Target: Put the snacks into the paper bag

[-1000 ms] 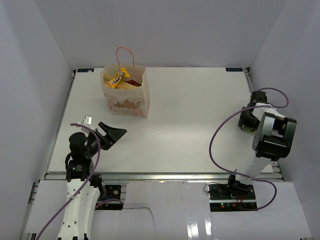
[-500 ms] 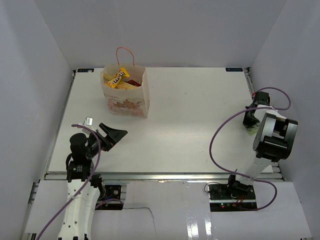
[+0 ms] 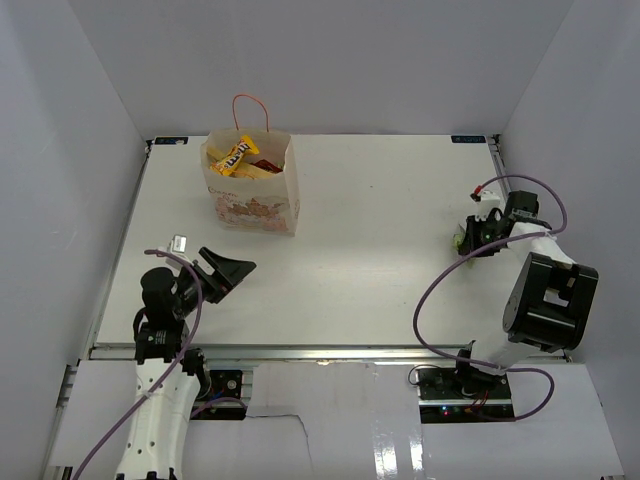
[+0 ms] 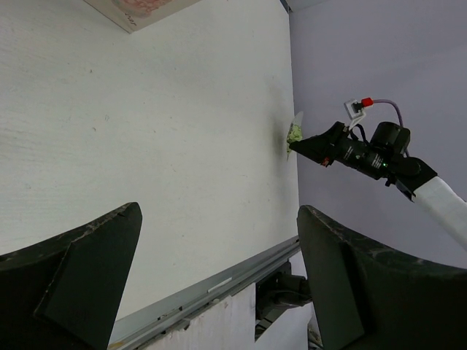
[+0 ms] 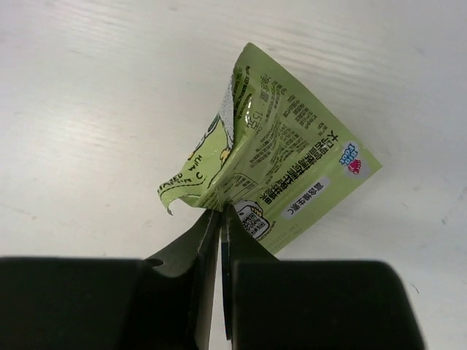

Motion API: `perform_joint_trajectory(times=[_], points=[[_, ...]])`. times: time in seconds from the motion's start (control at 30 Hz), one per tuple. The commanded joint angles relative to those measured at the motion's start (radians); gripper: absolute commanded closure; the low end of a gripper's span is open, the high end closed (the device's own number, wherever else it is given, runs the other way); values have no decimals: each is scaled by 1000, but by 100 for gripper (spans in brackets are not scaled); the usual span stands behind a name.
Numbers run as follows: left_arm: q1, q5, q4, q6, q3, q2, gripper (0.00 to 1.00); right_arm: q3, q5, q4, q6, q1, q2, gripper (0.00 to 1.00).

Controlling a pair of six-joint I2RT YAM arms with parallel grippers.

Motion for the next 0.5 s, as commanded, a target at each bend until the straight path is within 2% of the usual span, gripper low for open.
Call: perform_joint_trajectory(times=[0.0, 0.13, 0.23, 0.33, 0.47], points=[[4, 28, 50, -17, -8, 15, 2, -5, -250, -87, -175, 32, -70, 92], [4, 41, 78, -34, -9, 44, 2, -4, -345, -170, -303, 128, -116, 92], [4, 50, 90, -54, -10, 67, 2, 4, -393, -217, -387, 249, -163, 92], [2, 61, 113, -83, -10, 87, 2, 30, -368, -234, -429, 477, -194, 92], [1, 73, 136, -124, -17, 94, 2, 105, -312, -234, -429, 693, -167, 92]])
